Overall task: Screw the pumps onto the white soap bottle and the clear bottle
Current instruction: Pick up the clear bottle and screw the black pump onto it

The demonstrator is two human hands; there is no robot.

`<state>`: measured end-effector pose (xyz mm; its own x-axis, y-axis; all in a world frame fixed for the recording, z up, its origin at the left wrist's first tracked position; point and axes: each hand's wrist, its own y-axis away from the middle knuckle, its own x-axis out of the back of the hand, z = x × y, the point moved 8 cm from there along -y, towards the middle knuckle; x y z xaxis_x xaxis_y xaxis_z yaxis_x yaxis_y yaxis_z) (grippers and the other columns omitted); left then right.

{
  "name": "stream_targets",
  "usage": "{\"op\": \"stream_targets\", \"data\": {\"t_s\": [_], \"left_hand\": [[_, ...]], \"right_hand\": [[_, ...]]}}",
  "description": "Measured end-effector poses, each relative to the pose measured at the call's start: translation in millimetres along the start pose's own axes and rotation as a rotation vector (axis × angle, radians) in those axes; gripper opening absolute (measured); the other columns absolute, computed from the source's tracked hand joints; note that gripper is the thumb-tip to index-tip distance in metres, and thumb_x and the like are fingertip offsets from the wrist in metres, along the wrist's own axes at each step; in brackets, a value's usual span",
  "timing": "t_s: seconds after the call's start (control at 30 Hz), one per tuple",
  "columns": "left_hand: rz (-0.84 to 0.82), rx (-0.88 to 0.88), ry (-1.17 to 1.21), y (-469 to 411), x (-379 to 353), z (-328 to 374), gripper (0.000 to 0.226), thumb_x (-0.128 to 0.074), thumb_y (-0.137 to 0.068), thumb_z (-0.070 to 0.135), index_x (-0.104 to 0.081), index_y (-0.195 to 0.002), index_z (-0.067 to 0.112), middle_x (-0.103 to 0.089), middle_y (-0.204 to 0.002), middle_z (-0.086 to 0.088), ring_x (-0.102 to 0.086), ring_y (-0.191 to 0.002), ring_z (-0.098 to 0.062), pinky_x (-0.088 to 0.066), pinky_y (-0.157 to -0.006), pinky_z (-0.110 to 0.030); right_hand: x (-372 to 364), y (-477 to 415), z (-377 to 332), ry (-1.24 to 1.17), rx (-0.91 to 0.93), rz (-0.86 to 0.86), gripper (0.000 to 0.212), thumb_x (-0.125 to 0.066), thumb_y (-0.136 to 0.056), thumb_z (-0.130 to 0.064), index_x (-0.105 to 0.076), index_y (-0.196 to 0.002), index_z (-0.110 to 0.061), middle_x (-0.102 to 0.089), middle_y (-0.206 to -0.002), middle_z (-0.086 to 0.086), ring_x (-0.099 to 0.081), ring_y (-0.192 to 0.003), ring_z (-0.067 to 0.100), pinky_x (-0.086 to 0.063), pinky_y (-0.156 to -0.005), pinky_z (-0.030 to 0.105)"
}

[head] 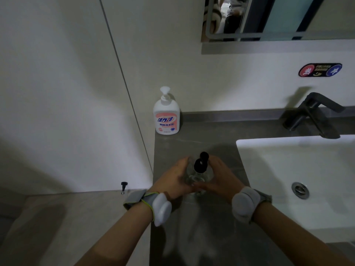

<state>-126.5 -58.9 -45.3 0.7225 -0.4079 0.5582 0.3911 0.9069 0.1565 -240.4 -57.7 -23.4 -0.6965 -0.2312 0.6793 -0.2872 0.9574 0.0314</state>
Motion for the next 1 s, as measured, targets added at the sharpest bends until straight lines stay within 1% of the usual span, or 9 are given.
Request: {"op": "stream_targets", "data": {"t_s": [0.13,0.23,0.47,0.53,0.63,0.7,0.8,0.9,1.0], "left_hand": [[-0.03,0.016,0.041,-11.4,3.1,-4.4,0.098,-0.075,-0.07,0.03,-0.011,-0.142,0.018,-0.031,-0.147,-0.007,-0.032,-0.132,-0.019,-0.024,-0.1,-0.02],[-0.038,0.033,0.029,-17.4,10.0,-9.3,0.098,-0.073,-0.072,0.034,-0.005,-0.142,0.023,-0.03,-0.147,-0.006,-0.031,-0.131,-0.018,-0.024,-0.098,-0.021],[-0.005,0.003,-0.048,-38.1,29.9,-13.7,0.081,-0.068,-0.077,0.034,-0.016,-0.138,0.024,-0.036,-0.14,-0.006,-0.036,-0.125,-0.016,-0.029,-0.094,-0.021],[-0.007,0.005,-0.045,-45.1,34.7,-15.8,0.077,-0.067,-0.077,0.034,-0.02,-0.136,0.023,-0.038,-0.137,-0.005,-0.037,-0.122,-0.014,-0.029,-0.094,-0.021],[0.006,-0.01,-0.038,-57.4,43.3,-18.3,0.069,-0.067,-0.077,0.034,-0.026,-0.132,0.026,-0.041,-0.126,0.003,-0.038,-0.111,-0.008,-0.028,-0.085,-0.007],[0.013,-0.014,-0.033,-64.5,47.6,-20.4,0.065,-0.067,-0.077,0.034,-0.025,-0.127,0.033,-0.037,-0.118,0.009,-0.036,-0.108,-0.005,-0.025,-0.078,-0.004],[0.018,0.001,-0.025,-73.5,53.5,-25.5,0.064,-0.066,-0.078,0.036,-0.021,-0.122,0.042,-0.04,-0.126,0.004,-0.037,-0.115,-0.009,-0.03,-0.092,-0.017],[0.024,-0.011,-0.051,-79.6,58.9,-26.6,0.073,-0.065,-0.078,0.035,-0.018,-0.134,0.034,-0.036,-0.14,-0.004,-0.033,-0.125,-0.016,-0.026,-0.099,-0.024],[0.031,0.004,-0.078,-85.2,63.3,-31.2,0.072,-0.064,-0.079,0.036,-0.02,-0.135,0.029,-0.037,-0.141,-0.006,-0.035,-0.129,-0.023,-0.026,-0.098,-0.025]], "right_hand": [[0.5,-15.9,0.7,-0.058,0.036,-0.084,0.073,-0.073,-0.069,-0.028,-0.032,-0.128,-0.015,-0.036,-0.135,0.009,-0.03,-0.117,0.01,-0.026,-0.102,0.027],[4.8,-29.8,5.6,-0.053,0.037,-0.096,0.073,-0.071,-0.071,-0.025,-0.03,-0.13,-0.015,-0.032,-0.137,0.009,-0.03,-0.123,0.015,-0.023,-0.102,0.026],[20.7,-77.0,23.2,-0.017,0.007,-0.086,0.074,-0.071,-0.073,-0.021,-0.027,-0.131,-0.012,-0.031,-0.137,0.012,-0.029,-0.125,0.017,-0.021,-0.096,0.017],[24.9,-93.5,27.0,-0.002,-0.003,-0.081,0.074,-0.07,-0.073,-0.021,-0.026,-0.132,-0.011,-0.031,-0.138,0.014,-0.029,-0.128,0.023,-0.019,-0.094,0.013],[32.0,-119.2,28.1,0.02,-0.006,-0.07,0.074,-0.071,-0.073,-0.019,-0.027,-0.132,-0.008,-0.031,-0.139,0.016,-0.028,-0.13,0.026,-0.022,-0.095,0.016],[34.5,-134.7,27.1,0.026,0.008,-0.078,0.073,-0.071,-0.073,-0.018,-0.028,-0.132,-0.007,-0.031,-0.14,0.015,-0.027,-0.131,0.027,-0.022,-0.101,0.023],[37.8,-155.4,25.2,0.033,0.019,-0.084,0.068,-0.069,-0.074,-0.016,-0.031,-0.13,-0.006,-0.033,-0.138,0.017,-0.028,-0.13,0.028,-0.024,-0.102,0.027],[44.6,-170.1,19.1,0.029,0.048,-0.042,0.06,-0.069,-0.073,-0.01,-0.038,-0.123,0.0,-0.041,-0.129,0.023,-0.038,-0.121,0.032,-0.027,-0.091,0.019],[51.8,-180.5,12.4,0.023,0.104,0.006,0.055,-0.069,-0.073,-0.004,-0.041,-0.12,0.005,-0.044,-0.124,0.028,-0.043,-0.115,0.036,-0.029,-0.083,0.015]]}}
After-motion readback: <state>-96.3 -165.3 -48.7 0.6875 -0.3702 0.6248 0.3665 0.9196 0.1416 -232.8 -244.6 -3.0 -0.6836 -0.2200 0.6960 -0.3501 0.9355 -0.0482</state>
